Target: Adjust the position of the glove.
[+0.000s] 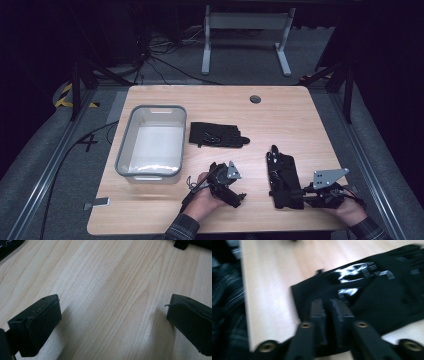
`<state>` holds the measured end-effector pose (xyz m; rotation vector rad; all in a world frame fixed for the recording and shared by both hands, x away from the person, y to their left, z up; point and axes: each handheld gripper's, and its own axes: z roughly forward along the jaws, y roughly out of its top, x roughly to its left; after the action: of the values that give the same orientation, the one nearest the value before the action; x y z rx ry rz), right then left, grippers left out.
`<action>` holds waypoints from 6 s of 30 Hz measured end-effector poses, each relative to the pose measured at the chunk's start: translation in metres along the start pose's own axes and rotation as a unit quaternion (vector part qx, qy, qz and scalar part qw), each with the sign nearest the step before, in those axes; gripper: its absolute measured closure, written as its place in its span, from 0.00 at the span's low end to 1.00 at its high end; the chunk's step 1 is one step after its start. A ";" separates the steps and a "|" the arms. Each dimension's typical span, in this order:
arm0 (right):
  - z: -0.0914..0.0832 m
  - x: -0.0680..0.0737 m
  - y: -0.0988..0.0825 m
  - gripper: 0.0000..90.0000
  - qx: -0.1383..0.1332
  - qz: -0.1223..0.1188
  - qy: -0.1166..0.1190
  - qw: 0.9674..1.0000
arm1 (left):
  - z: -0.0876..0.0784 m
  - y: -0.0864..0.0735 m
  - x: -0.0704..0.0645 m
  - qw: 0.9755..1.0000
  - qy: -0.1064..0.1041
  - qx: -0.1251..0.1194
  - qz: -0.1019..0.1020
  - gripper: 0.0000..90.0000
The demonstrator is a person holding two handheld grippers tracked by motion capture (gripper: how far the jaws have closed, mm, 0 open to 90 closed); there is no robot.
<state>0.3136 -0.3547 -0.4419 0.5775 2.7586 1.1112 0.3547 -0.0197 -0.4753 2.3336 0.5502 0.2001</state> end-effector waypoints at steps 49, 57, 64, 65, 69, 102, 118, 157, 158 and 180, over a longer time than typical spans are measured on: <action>-0.013 -0.071 -0.045 0.16 -0.032 0.119 -0.164 0.979 | -0.008 0.063 0.060 0.995 0.073 0.016 -0.066 1.00; -0.013 -0.072 -0.045 0.16 -0.031 0.118 -0.163 0.979 | 0.005 0.078 0.081 0.994 0.088 0.032 -0.061 1.00; -0.013 -0.071 -0.045 0.16 -0.031 0.118 -0.163 0.979 | 0.021 0.078 0.094 0.992 0.099 0.043 -0.063 1.00; -0.013 -0.071 -0.045 0.16 -0.031 0.118 -0.163 0.979 | 0.023 0.077 0.095 0.992 0.100 0.048 -0.063 1.00; -0.013 -0.071 -0.045 0.16 -0.031 0.118 -0.163 0.979 | 0.030 0.076 0.098 0.992 0.099 0.053 -0.066 1.00; -0.013 -0.071 -0.045 0.16 -0.030 0.117 -0.161 0.980 | 0.020 0.101 0.107 0.991 0.100 0.007 -0.086 1.00; -0.013 -0.071 -0.045 0.16 -0.030 0.117 -0.160 0.980 | 0.029 0.078 0.134 0.983 0.139 0.046 -0.108 1.00; -0.013 -0.071 -0.045 0.16 -0.031 0.115 -0.160 0.980 | -0.009 0.036 0.055 0.989 0.072 0.065 -0.115 1.00; -0.013 -0.071 -0.045 0.16 -0.031 0.115 -0.159 0.980 | -0.011 0.035 0.053 0.989 0.070 0.065 -0.114 1.00; -0.012 -0.070 -0.045 0.17 -0.031 0.108 -0.154 0.982 | -0.015 0.026 0.009 0.995 -0.001 0.056 -0.088 1.00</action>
<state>0.3619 -0.4194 -0.4662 0.9688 2.4315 1.0412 0.3668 -0.0232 -0.4465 2.3770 0.7798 0.0849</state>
